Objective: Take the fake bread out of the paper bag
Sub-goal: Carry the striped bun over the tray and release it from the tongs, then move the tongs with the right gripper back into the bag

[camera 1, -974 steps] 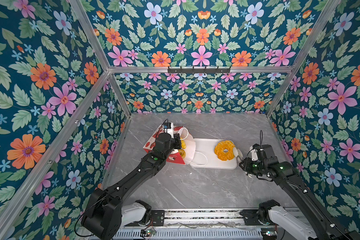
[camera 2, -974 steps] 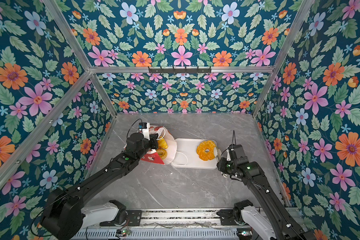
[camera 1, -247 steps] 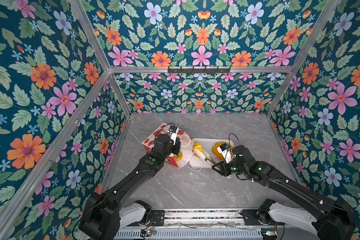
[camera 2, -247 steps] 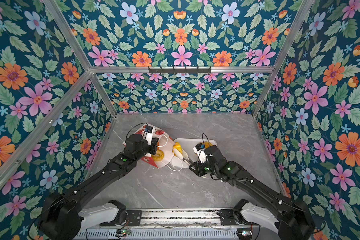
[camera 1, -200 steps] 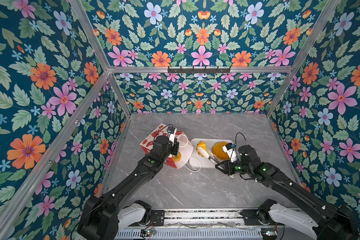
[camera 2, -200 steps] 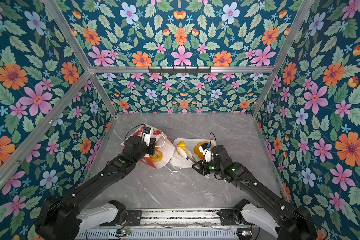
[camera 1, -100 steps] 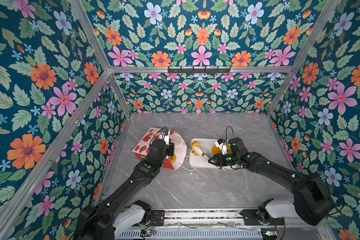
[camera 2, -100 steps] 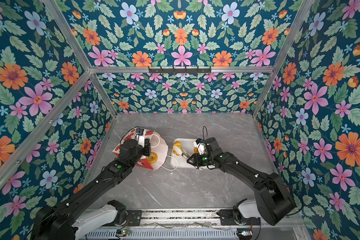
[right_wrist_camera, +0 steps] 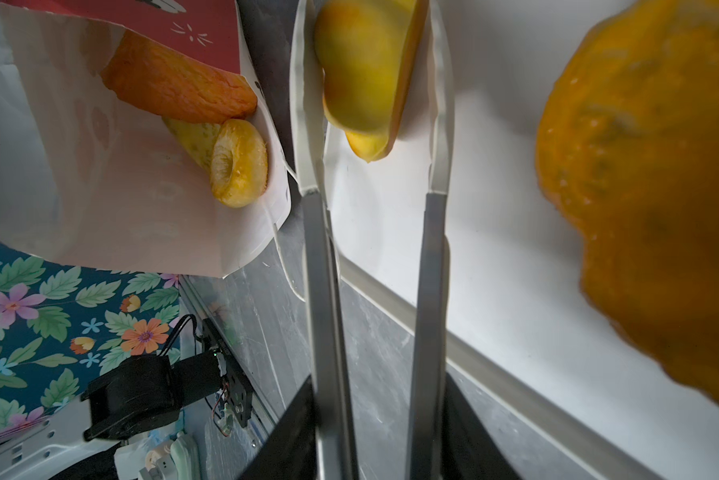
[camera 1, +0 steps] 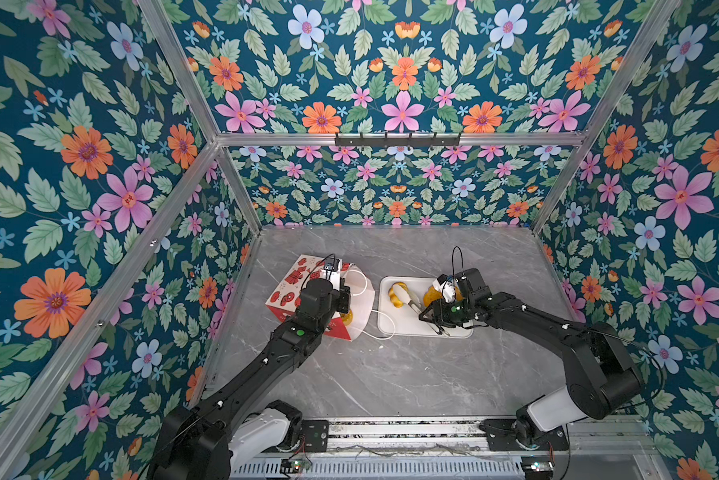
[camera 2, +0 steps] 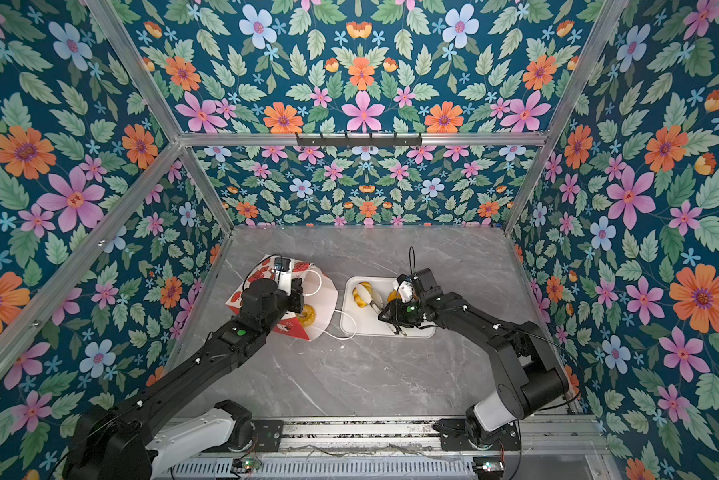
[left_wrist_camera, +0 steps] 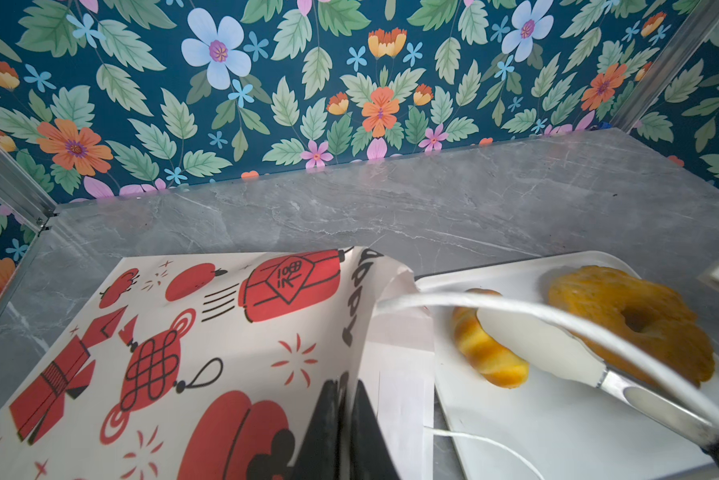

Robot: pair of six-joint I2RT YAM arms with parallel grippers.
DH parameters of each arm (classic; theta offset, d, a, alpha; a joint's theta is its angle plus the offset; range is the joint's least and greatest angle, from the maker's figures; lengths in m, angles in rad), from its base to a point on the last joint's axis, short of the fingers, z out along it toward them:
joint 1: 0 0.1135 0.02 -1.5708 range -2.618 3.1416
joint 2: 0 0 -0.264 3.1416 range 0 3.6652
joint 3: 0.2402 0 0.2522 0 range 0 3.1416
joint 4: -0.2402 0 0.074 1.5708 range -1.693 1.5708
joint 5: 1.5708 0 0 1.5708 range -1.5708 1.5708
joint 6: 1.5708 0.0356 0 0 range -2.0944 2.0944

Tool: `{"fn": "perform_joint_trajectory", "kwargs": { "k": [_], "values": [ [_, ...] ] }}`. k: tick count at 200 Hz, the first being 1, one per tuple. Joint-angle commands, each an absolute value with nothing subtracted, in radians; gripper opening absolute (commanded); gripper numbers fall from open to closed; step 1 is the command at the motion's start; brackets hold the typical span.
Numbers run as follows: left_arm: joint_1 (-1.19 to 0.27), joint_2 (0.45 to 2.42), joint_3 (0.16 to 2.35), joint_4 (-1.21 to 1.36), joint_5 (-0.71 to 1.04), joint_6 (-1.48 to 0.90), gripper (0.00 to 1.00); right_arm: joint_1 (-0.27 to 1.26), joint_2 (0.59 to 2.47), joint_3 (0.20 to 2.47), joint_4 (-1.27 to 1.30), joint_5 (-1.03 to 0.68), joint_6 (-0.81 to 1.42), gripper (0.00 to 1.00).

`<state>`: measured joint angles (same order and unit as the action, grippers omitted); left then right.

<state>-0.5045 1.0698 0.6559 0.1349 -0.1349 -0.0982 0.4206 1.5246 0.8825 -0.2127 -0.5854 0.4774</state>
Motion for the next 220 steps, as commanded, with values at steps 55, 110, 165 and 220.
{"fn": "perform_joint_trajectory", "kwargs": {
  "k": [55, 110, 165, 220],
  "values": [
    [-0.500, 1.082, 0.653, 0.176, -0.128, -0.097, 0.10, 0.420, 1.471, 0.942, -0.358, -0.491, 0.419, 0.44],
    [-0.499, 1.083, 0.655, 0.178, -0.125, -0.097, 0.10, 0.421, 1.361, 0.966, -0.436, -0.445, 0.405, 0.43],
    [-0.497, 1.085, 0.662, 0.177, -0.112, -0.097, 0.10, 0.470, 1.355, 1.006, -0.446, -0.467, 0.390, 0.43],
    [-0.497, 1.083, 0.661, 0.184, -0.092, -0.109, 0.10, 0.530, 1.377, 0.976, -0.431, -0.483, 0.409, 0.43]
  ]
}}
